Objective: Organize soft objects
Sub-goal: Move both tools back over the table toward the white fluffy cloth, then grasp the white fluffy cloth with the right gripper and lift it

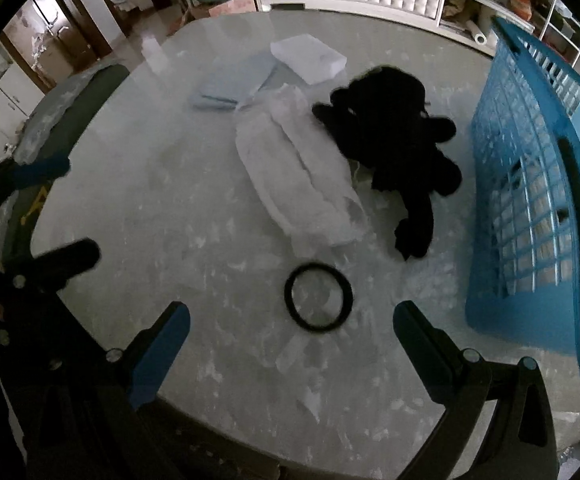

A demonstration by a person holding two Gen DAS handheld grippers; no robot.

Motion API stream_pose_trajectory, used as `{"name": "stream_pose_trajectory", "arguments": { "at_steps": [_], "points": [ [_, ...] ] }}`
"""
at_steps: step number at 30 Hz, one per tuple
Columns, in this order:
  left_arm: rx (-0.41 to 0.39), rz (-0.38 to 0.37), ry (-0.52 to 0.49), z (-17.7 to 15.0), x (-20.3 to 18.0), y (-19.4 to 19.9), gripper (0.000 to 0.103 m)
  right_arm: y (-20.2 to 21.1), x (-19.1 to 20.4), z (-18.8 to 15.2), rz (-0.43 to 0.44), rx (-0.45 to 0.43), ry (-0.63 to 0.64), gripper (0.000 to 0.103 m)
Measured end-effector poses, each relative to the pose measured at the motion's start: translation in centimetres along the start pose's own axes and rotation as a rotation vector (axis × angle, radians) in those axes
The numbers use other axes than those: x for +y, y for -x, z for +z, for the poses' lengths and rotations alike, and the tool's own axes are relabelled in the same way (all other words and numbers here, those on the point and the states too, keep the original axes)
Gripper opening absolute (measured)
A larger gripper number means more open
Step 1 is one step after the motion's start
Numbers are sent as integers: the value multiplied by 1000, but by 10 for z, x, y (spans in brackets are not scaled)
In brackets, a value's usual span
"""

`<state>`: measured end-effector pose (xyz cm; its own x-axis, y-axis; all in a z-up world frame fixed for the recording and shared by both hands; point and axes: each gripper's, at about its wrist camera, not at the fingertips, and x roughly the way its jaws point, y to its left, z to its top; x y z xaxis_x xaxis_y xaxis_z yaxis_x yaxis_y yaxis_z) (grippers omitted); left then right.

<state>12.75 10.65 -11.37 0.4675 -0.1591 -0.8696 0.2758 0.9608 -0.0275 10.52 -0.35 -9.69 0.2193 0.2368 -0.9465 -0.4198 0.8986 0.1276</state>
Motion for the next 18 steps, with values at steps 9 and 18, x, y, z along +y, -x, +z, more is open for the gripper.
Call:
{"name": "stream_pose_trajectory", "arguments": {
  "at_steps": [9,18],
  "points": [
    [9,-12,40,4,19,-19,103,-11,13,31,-31,4,56,103],
    [17,-16,110,2,41,-32,103,-42,24,59,-53,41,98,89]
  ]
}}
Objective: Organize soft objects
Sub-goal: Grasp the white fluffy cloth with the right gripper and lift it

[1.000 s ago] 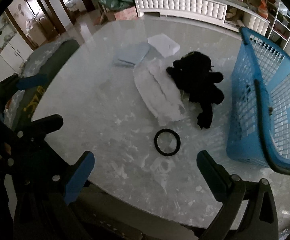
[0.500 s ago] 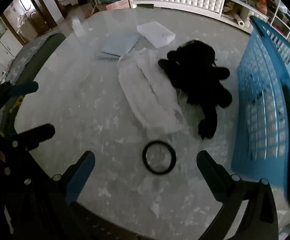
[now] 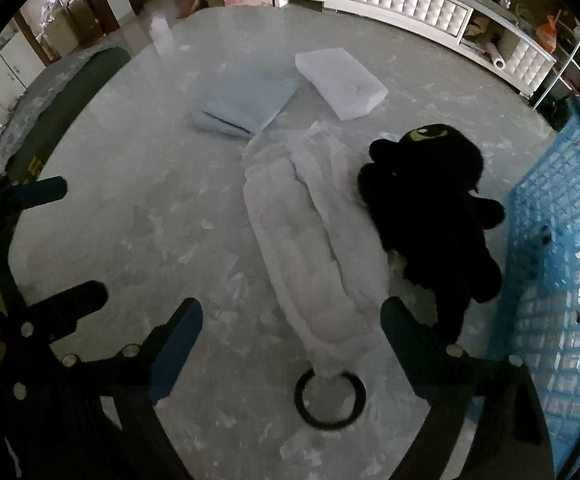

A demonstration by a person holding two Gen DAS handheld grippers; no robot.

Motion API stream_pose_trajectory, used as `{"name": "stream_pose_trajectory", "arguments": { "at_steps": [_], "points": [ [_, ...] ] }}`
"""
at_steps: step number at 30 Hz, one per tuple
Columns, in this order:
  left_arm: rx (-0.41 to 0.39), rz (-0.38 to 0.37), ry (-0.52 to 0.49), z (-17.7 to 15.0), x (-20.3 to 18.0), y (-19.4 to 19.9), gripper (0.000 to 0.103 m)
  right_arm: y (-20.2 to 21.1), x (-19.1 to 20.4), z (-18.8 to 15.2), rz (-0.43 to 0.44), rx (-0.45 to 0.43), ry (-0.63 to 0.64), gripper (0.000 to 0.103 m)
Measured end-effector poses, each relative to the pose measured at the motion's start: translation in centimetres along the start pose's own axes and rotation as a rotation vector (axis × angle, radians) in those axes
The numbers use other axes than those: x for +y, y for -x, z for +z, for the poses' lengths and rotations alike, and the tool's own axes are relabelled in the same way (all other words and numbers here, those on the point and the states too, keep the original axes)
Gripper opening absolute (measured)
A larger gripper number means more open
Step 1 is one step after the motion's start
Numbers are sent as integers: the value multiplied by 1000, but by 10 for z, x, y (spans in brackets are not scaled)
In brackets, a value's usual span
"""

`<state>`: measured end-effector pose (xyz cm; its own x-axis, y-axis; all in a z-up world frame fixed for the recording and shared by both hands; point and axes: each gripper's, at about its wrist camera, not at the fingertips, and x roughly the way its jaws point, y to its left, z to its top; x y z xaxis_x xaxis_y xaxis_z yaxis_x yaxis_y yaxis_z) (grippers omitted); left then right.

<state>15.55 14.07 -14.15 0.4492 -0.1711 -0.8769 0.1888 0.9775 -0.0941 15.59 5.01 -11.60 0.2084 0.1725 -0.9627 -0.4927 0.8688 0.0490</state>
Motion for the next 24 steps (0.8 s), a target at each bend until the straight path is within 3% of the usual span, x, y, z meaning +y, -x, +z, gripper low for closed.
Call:
{"name": "stream_pose_trajectory", "arguments": {
  "at_steps": [12,15,17,18,20,24],
  "points": [
    [6,12,50,0,14,-6,103,-26,-17,12,-83,33,-36,65],
    [-2,19,56,0,16,-5,103,-30,-25,10,-70,37,-52,53],
    [-5,30,63,0,18,-5,103,-28,-25,9,-59,22,-55,32],
    [-6,26,65,0,19,-4,103,-27,-25,8,-51,18,-55,28],
    [-11,14,67,0,19,-2,103,-23,-27,6,-30,2,-59,22],
    [-25,0,61,0,17,2,103,-7,-24,4,16,-48,-67,20]
  ]
}}
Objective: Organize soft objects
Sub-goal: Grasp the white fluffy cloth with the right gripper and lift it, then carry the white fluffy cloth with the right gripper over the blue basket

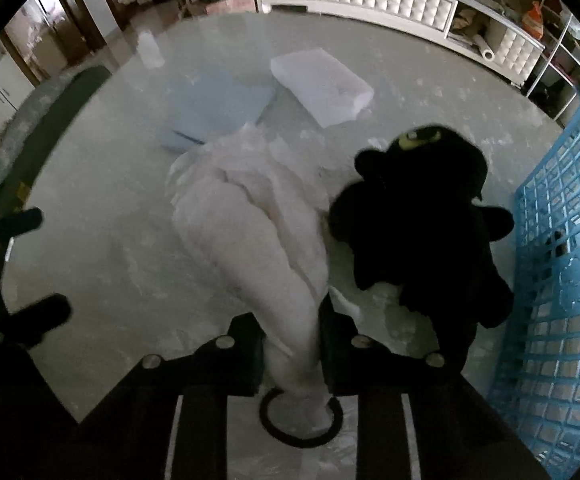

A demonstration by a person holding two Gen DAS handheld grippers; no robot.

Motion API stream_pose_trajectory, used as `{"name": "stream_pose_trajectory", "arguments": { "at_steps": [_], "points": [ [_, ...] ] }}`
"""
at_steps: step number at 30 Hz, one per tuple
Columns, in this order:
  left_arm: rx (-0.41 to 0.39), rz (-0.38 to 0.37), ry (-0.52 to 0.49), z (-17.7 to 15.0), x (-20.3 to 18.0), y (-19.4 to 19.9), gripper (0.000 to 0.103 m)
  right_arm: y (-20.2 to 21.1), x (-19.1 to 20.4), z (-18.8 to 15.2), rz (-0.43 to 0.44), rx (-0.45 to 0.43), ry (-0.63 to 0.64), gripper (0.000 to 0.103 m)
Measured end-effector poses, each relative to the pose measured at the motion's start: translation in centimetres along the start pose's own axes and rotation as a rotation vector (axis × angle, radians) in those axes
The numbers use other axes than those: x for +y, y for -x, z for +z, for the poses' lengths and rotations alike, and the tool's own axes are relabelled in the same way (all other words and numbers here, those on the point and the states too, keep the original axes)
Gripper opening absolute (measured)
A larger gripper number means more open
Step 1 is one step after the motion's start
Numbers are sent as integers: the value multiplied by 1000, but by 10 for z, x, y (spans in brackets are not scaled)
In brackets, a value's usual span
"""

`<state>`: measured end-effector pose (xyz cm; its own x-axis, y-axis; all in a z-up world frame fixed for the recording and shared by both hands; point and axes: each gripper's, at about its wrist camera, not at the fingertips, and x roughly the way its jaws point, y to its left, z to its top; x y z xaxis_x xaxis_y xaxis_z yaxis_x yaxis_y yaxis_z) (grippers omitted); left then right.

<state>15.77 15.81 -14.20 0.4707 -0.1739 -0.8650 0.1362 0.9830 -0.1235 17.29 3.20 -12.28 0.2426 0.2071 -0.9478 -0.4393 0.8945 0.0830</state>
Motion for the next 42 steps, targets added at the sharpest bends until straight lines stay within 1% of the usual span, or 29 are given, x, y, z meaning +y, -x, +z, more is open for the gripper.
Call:
{"name": "stream_pose_trajectory", "arguments": {
  "at_steps": [3,6,9,12,14,15,18,21,23,26,27,31,34,39,42],
  "points": [
    [-5,-11,-9,0,-3,2,103,12,-1,-3,29,-13,-12,20],
    [-23,-16,-34,0,-9,7,103,26,0,-5,36,-36,-8,20],
    [-41,-21,-35,0,-10,13,103,39,-3,-2,60,-52,-19,20],
    [-58,-29,-24,1,-11,22,103,52,3,-1,60,-75,-10,20],
    [-79,-26,-37,1,-14,31,103,61,1,3,60,-95,-3,20],
    [-98,-32,-38,2,-17,38,103,66,8,4,61,-102,1,20],
    [-126,-64,-24,3,-23,52,103,86,6,4,57,-138,17,20],
    [-136,-78,-22,6,-29,62,103,105,-3,0,58,-168,22,20],
    [-133,-71,-42,9,-39,65,103,120,-9,-1,52,-190,28,20],
    [-116,-107,-66,11,-53,70,103,140,-21,-3,35,-221,34,20],
    [-107,-114,-73,11,-56,70,103,139,-26,0,32,-228,34,20],
    [-93,-100,-113,11,-72,69,103,160,-45,-4,17,-263,27,21],
    [-84,-121,-129,10,-81,70,103,171,-62,-6,-6,-292,16,21],
    [-74,-130,-179,9,-100,67,103,183,-89,-11,-54,-308,12,21],
    [-63,-131,-192,9,-107,63,103,190,-106,-15,-91,-310,-2,21]
  ]
}}
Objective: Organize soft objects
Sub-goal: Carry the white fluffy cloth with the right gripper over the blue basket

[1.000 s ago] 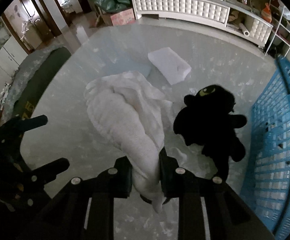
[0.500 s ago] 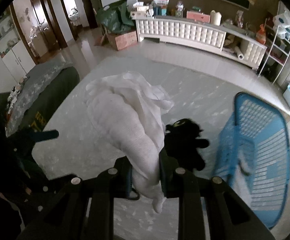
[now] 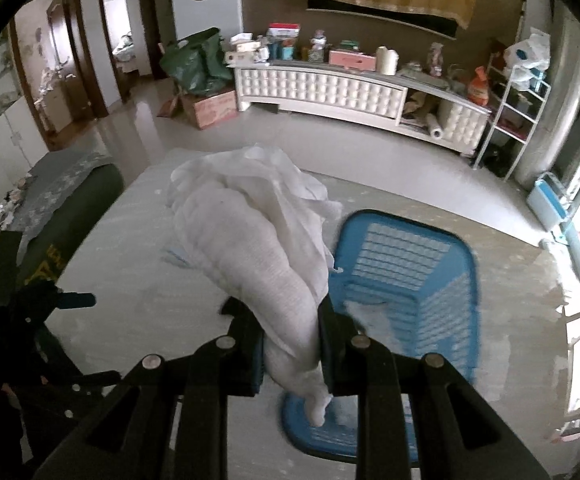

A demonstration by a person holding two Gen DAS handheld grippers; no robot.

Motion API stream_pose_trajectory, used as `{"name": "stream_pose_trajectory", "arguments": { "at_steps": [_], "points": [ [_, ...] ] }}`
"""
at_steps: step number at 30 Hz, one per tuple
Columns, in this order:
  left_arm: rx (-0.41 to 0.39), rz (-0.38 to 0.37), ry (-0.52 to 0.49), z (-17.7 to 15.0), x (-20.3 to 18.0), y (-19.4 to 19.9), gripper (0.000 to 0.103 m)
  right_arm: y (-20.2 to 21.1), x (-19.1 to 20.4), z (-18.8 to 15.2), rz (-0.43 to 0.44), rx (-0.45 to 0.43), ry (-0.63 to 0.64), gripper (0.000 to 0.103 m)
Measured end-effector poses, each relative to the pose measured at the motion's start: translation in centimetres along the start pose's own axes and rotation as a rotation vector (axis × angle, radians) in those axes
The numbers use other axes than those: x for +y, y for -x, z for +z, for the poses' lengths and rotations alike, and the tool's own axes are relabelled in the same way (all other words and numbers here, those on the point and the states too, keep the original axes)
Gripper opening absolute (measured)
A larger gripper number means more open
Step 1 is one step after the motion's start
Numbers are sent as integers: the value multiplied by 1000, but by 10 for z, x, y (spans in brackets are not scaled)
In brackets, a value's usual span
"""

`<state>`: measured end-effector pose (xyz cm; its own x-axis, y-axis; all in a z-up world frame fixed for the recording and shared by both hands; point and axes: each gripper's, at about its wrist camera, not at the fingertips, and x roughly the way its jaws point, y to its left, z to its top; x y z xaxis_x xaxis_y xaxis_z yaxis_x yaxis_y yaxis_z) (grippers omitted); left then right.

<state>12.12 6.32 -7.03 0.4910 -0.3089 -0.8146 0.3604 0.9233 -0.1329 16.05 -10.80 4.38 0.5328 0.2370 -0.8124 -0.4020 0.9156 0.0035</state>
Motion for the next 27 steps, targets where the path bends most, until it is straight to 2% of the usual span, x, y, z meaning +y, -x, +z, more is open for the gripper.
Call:
{"name": "stream_pose_trajectory", "arguments": {
  "at_steps": [6,13,27],
  "points": [
    [50,29,-41,-2,-14,-17,103,8,-20,-9,-46,5,-29,21],
    [104,21,-50,-9,-19,-41,103,6,-31,-14,-114,23,-46,21],
    [179,9,-55,-17,-16,-83,103,-30,-49,-37,-147,165,-88,21]
  ]
}}
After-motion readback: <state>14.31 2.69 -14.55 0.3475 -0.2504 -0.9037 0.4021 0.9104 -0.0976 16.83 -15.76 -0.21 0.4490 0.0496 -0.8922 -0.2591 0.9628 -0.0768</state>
